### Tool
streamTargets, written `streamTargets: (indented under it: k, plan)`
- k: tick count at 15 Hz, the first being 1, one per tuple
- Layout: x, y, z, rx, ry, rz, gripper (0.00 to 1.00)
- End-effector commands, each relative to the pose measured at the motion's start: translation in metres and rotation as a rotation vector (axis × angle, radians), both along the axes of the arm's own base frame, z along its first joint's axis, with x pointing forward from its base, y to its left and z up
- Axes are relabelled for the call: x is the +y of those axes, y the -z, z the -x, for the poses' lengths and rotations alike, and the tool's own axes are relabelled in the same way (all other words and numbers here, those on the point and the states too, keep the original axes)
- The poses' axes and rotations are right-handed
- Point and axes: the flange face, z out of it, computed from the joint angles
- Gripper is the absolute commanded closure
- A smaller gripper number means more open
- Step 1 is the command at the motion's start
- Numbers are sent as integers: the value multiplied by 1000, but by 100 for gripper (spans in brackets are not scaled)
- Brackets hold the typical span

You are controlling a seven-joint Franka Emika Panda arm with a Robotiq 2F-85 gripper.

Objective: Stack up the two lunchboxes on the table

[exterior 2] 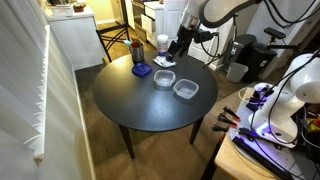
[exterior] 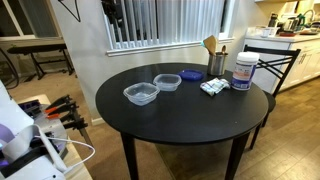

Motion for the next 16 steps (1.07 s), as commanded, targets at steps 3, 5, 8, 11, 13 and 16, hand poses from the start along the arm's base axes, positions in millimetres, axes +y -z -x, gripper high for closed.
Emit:
streamTargets:
  k: [3,5,8,11,13,16]
  plan:
    - [-78,47,-37,27,-80,-91,0]
    - [-93,66,-50,50,-88,-97,0]
    - [-101,94,-69,89,-88,-75,0]
    - [-105,124,-88,129,-75,-63,0]
    - [-107,138,-96,161,-75,-77,0]
    - [-103,139,-89,159,-55,-71,0]
